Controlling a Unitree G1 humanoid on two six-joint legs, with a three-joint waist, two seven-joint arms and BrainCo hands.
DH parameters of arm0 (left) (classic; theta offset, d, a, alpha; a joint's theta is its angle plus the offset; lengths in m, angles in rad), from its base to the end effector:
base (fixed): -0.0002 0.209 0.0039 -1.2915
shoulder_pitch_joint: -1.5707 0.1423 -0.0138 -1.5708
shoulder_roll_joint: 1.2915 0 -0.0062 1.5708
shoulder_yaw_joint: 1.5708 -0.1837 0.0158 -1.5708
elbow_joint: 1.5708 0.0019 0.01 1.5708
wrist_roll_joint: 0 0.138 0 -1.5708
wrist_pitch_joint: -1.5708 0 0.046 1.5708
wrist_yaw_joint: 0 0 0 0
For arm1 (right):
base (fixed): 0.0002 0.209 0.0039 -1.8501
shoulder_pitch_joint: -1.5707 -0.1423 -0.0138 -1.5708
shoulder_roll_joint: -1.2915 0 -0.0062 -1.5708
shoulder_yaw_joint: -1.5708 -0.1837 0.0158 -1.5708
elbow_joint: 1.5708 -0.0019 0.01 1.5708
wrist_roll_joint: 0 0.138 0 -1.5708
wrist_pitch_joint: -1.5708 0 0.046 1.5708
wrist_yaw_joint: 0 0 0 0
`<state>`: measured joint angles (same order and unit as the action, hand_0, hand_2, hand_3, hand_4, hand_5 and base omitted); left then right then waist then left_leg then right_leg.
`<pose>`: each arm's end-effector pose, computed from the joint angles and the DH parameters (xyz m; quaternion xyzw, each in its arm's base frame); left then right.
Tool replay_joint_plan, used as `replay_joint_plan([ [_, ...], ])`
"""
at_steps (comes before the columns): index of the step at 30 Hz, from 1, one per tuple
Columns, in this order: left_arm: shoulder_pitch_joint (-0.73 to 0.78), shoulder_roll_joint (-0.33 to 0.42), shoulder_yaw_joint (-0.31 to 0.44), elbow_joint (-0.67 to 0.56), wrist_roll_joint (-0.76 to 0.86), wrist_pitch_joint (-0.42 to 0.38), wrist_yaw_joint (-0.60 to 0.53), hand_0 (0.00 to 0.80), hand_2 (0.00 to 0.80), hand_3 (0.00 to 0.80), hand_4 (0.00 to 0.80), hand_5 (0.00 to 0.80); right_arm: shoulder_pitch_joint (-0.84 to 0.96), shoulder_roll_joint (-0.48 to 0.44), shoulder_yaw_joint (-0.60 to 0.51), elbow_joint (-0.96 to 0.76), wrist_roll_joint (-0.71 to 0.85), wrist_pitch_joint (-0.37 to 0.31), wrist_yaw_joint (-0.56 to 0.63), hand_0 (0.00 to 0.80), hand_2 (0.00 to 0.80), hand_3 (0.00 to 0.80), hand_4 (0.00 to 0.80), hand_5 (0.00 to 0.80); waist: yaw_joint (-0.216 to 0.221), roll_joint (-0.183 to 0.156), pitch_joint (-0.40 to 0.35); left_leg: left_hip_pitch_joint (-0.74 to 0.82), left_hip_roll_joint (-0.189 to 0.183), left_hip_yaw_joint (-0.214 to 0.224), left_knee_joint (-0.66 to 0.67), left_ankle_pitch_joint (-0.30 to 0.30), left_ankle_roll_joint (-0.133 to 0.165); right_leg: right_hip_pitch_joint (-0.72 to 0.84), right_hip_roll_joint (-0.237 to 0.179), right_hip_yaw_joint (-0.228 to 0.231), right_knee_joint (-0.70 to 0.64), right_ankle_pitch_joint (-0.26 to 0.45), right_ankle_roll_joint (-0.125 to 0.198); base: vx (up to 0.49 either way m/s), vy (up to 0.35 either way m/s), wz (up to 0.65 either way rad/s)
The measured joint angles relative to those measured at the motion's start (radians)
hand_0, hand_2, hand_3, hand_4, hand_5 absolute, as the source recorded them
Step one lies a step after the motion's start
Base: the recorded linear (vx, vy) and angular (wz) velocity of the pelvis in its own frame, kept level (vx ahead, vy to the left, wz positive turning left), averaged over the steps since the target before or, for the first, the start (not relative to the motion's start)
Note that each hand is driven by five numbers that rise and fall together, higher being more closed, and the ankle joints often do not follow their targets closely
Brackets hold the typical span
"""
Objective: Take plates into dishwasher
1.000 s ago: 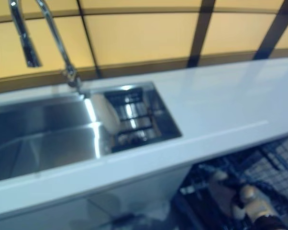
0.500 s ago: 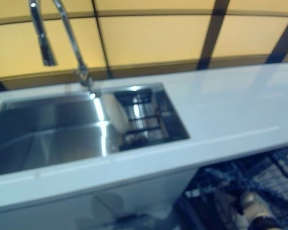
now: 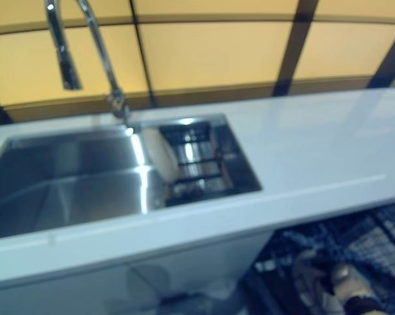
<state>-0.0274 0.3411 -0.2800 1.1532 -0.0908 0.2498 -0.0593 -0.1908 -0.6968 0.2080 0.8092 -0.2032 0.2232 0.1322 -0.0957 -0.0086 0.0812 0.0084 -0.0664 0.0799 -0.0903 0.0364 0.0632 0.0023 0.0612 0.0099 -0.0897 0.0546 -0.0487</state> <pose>0.0820 0.2485 -0.1058 0.1607 0.6441 0.0010 0.7479 0.1883 -0.3316 0.0001 -0.4098 0.4354 -0.0179 0.8013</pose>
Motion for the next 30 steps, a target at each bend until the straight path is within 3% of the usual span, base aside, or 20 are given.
replay_joint_plan([
  [6, 0.0, 0.0, 0.0, 0.0, 0.001, 0.0, -0.002, 0.0, 0.0, 0.0, 0.0, 0.0, 0.001, -0.015, -0.004, -0.021, 0.0, 0.032, 0.015, 0.0, 0.0, 0.0, 0.0, 0.0, -0.002, -0.002, 0.001, 0.0, 0.0, 0.001, 0.0, 0.0, 0.0, 0.0, 0.0, 0.002, 0.0, -0.001, 0.001, 0.0, 0.0, 0.0],
  [11, 0.001, 0.004, 0.01, -0.005, 0.012, 0.007, -0.008, 0.0, 0.0, 0.0, 0.0, 0.0, 0.011, -0.086, -0.045, -0.165, -0.002, 0.096, 0.105, 0.0, 0.0, 0.0, 0.0, 0.0, -0.022, -0.014, 0.007, 0.002, 0.0, 0.004, 0.0, 0.0, 0.0, 0.0, 0.001, 0.006, 0.001, 0.0, 0.001, 0.0, 0.0, 0.0],
  [21, -0.001, 0.011, 0.029, -0.006, 0.038, 0.009, -0.008, 0.0, 0.0, 0.0, 0.0, 0.0, 0.052, -0.319, -0.228, -0.306, -0.001, 0.194, 0.254, 0.0, 0.0, 0.0, 0.0, 0.0, -0.066, -0.054, 0.023, 0.018, 0.002, 0.032, 0.0, -0.004, 0.0, 0.009, 0.003, 0.034, 0.001, 0.0, 0.002, 0.017, 0.024, -0.08],
  [30, 0.002, 0.014, 0.032, 0.012, 0.037, -0.002, -0.004, 0.0, 0.0, 0.0, 0.0, 0.0, 0.057, -0.582, -0.332, -0.228, 0.029, 0.211, 0.364, 0.0, 0.0, 0.0, 0.0, 0.0, -0.086, -0.077, 0.009, 0.022, 0.007, 0.057, 0.0, -0.012, -0.003, 0.005, 0.009, 0.061, 0.003, 0.002, 0.003, 0.016, 0.021, -0.09],
])
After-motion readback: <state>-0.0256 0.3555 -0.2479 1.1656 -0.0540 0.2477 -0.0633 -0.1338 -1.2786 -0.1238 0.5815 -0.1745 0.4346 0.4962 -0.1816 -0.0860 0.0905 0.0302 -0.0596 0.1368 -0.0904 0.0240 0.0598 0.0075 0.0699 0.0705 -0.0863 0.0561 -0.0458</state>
